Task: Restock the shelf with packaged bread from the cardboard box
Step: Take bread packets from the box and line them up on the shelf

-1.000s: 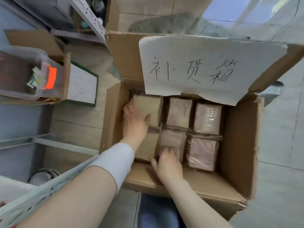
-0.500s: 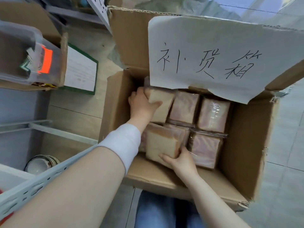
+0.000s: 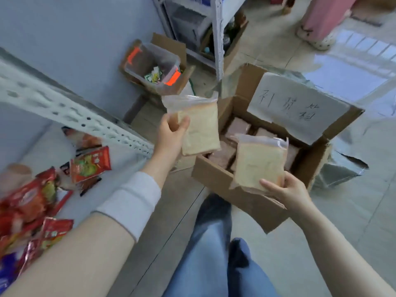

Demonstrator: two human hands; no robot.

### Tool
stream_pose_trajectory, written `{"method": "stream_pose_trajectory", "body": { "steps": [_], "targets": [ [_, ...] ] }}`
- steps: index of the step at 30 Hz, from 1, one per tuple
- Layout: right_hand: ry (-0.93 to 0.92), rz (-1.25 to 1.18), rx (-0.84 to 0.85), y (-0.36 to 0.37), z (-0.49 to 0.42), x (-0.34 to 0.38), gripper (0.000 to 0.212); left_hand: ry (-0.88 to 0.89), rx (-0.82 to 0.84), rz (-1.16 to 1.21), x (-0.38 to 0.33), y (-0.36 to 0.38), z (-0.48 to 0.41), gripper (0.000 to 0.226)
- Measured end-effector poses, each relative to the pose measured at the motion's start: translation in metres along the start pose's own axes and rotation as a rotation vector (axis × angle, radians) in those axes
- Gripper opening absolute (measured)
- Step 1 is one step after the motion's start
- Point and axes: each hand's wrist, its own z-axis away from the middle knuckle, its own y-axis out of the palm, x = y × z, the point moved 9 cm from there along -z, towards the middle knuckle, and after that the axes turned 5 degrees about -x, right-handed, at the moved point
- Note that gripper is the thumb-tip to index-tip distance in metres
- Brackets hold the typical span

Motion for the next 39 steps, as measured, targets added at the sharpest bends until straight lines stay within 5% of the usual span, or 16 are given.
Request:
{"method": "stream_pose_trajectory", "body": {
  "steps": [3,7,11,21,33,39],
  "targets": [
    [-0.152,0.017,0.061,0.024,0.063,0.061,0.042,0.078,-0.087,0.002,-0.035,-0.101,0.044,0.044],
    [-0.307,0.052,0.158,0.073,0.152,0.139,0.049,0.193,-0.225,0.127,-0.085,-0.243,0.094,0.015],
    [-0.428,0.04,0.277,0.141,0.235,0.209,0.045,0.302,-0.386,0.203,-0.117,-0.381,0.132,0.016],
    [-0.686,0.081,0.54,0.392,0.395,0.301,0.018,0.285,-0.669,0.222,-0.034,-0.668,0.166,0.02],
    [-0.755,0.144,0.669,0.634,0.384,0.388,0.032,0.182,-0.769,0.405,0.056,-0.8,0.059,0.012],
    [-0.9,0.223,0.669,0.732,0.358,0.431,0.032,0.232,-0.969,0.366,0.065,-0.838,0.004,0.026]
  ]
}}
